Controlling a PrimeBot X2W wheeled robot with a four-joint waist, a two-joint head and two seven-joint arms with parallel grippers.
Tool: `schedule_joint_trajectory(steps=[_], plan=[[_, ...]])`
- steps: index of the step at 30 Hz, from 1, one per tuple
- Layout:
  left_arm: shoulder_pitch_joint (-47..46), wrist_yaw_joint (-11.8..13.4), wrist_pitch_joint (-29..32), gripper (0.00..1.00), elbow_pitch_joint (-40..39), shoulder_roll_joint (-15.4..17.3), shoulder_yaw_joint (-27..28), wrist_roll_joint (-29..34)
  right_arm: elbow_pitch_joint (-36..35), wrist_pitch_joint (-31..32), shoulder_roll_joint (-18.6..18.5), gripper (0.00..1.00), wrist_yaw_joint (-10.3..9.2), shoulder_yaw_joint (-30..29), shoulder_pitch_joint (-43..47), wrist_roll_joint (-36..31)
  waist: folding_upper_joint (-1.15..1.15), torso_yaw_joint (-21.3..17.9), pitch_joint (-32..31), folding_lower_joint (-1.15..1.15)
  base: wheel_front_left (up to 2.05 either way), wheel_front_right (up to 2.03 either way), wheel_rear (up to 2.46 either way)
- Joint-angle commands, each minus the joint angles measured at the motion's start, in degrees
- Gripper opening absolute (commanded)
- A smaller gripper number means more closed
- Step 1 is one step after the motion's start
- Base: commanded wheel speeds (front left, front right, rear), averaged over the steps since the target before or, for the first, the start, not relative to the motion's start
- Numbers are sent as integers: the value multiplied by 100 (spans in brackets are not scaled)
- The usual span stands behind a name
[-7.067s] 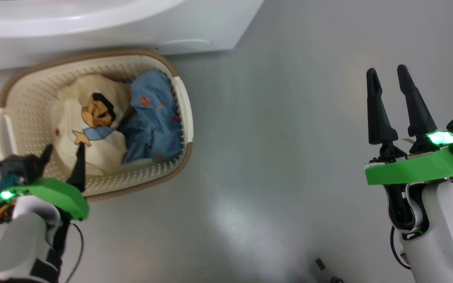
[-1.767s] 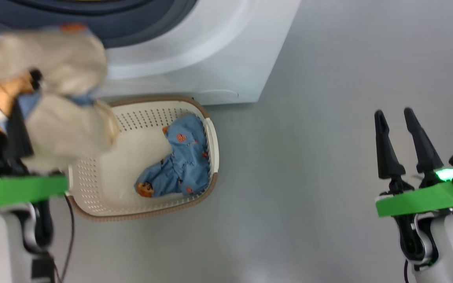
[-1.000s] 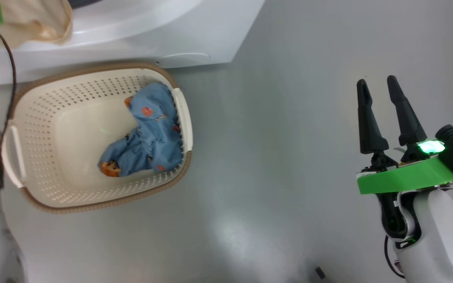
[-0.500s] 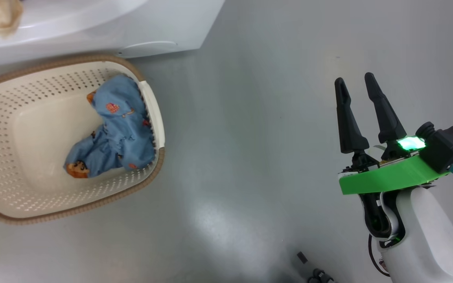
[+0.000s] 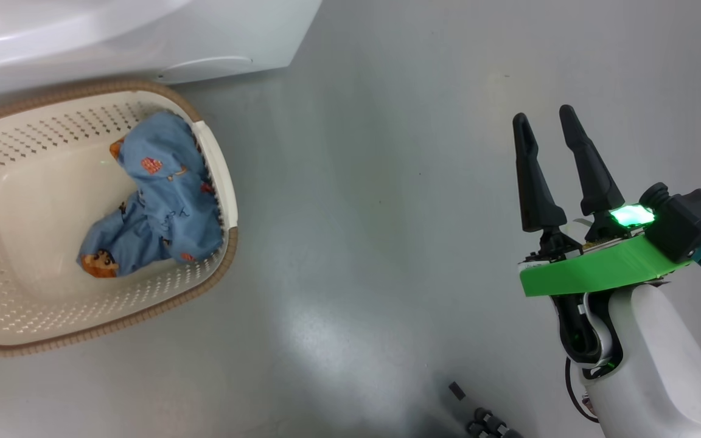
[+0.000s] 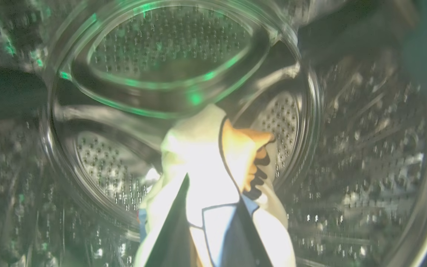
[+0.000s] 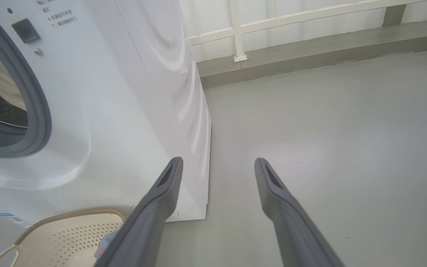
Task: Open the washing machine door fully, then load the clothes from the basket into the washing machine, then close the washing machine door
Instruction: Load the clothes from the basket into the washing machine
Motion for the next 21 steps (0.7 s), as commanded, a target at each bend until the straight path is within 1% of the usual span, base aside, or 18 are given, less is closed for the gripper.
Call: schedule_joint_trajectory(steps=[1, 2, 3, 4, 6, 13, 21], plan=[[172, 20, -28, 1, -8, 219, 46, 54, -118, -45, 13, 100, 25, 140, 54, 54, 0, -1, -17, 0, 0, 0, 0], [236, 21, -28, 31, 201, 213, 14, 87, -116, -45, 15, 100, 25, 148, 61, 54, 0, 3, -33, 0, 0, 0, 0], [273, 20, -28, 90, 387, 222, -67, 163, -116, -45, 17, 100, 25, 156, 68, 54, 0, 7, -43, 0, 0, 0, 0], [287, 19, -28, 100, 557, 232, -135, 227, -115, -45, 19, 100, 25, 165, 74, 54, 0, 10, -50, 0, 0, 0, 0], [254, 18, -29, 100, 862, 233, -192, 263, -114, -45, 22, 100, 25, 182, 75, 56, 0, 13, -54, 0, 0, 0, 0], [100, 28, -29, 100, 1504, 267, -264, 282, -105, -45, 29, 100, 25, 159, 95, 66, 0, 55, -117, 0, 0, 0, 0], [44, 17, -29, 100, 1752, 213, -373, 257, -105, -45, 22, 100, 25, 156, 102, 60, 0, 128, -209, 0, 0, 0, 0]])
